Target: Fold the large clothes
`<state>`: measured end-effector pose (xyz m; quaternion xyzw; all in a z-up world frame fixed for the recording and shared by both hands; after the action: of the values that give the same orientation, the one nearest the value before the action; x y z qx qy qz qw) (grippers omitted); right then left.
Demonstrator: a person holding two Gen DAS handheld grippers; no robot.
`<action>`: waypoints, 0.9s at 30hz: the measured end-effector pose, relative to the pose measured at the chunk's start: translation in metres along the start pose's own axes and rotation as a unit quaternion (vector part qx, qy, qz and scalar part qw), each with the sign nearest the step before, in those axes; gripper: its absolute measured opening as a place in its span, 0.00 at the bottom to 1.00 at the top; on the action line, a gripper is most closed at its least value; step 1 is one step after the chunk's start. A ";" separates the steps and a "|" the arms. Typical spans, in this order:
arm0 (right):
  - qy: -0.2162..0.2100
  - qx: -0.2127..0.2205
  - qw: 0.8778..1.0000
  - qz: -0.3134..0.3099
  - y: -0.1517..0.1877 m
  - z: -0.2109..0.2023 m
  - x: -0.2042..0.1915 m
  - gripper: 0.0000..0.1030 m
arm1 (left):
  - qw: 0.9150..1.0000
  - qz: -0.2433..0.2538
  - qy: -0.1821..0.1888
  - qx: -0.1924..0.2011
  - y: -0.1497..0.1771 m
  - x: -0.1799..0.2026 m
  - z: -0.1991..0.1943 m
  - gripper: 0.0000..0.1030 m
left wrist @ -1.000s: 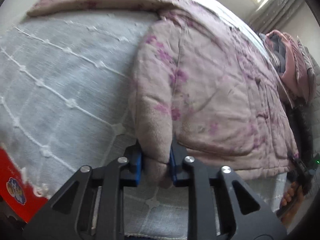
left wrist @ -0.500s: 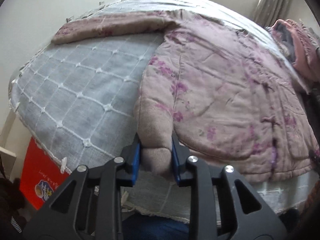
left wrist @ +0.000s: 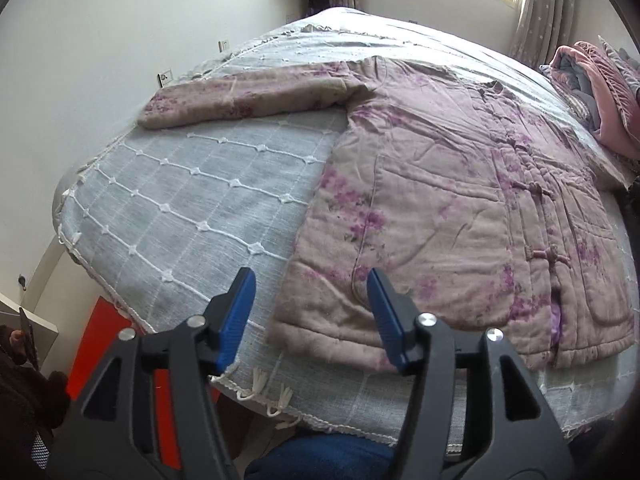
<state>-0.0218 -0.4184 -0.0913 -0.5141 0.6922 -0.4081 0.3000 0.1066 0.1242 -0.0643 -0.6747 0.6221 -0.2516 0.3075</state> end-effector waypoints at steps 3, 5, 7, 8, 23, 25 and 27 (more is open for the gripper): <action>-0.041 0.009 0.999 -0.020 -0.010 -0.001 -0.032 0.64 | 1.000 -0.003 0.010 0.005 -0.006 0.002 0.002 0.68; -0.048 0.008 0.998 -0.026 -0.013 0.007 -0.044 0.67 | 1.000 -0.012 0.015 0.003 -0.013 -0.006 0.011 0.69; -0.052 0.008 0.998 -0.033 -0.017 0.016 -0.055 0.67 | 0.999 -0.038 0.016 -0.002 -0.020 -0.022 0.024 0.72; -0.058 0.008 0.998 -0.036 -0.020 0.022 -0.061 0.67 | 0.998 -0.056 0.012 -0.007 -0.024 -0.034 0.034 0.73; -0.130 -0.064 0.985 -0.090 -0.005 0.142 -0.157 0.77 | 0.955 -0.279 -0.076 -0.068 -0.091 -0.226 0.214 0.73; -0.135 -0.077 0.984 -0.093 0.006 0.153 -0.162 0.77 | 0.939 -0.328 -0.065 -0.080 -0.098 -0.237 0.238 0.73; -0.133 -0.086 0.983 -0.095 0.015 0.160 -0.157 0.77 | 0.926 -0.368 -0.050 -0.075 -0.110 -0.244 0.256 0.73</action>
<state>0.1510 -0.3069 -0.1829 -0.6513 0.6263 -0.3017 0.3042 0.3427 0.3969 -0.1488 -0.8886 0.3314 -0.2660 0.1727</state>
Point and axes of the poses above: each gripper's, at about its wrist camera, not at the fingertips, and z roughly the way its jaws point, x to its right, y to its underside, the point moved 10 cm from there along z, roughly the way its jaws point, and after that the axes turned 10 degrees about x, right-handed, at the moved point
